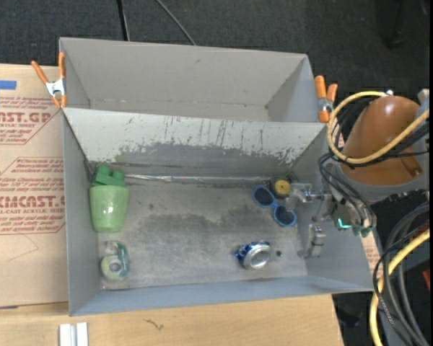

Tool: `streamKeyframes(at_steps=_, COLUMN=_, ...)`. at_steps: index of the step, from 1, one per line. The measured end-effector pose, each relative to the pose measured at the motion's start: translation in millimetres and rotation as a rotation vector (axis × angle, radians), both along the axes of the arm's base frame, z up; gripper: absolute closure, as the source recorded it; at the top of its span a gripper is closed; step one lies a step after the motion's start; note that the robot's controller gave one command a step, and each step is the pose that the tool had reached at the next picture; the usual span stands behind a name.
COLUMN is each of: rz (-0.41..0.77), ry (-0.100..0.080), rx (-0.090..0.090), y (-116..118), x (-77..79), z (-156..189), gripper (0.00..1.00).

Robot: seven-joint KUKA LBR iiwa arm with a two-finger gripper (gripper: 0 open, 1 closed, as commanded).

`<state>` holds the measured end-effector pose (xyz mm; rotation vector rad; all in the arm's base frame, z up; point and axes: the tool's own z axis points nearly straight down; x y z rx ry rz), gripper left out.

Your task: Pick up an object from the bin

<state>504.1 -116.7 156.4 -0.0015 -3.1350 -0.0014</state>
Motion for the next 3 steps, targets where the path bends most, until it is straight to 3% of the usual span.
streamKeyframes(at_steps=1, rz=-0.239, ry=-0.009, rx=-0.001, y=-28.2, x=68.4, z=-88.7, gripper=0.0)
streamKeyframes(at_steps=3, rz=-0.237, ry=-0.009, rx=-0.002, y=-27.0, x=70.1, z=-88.0, gripper=0.0)
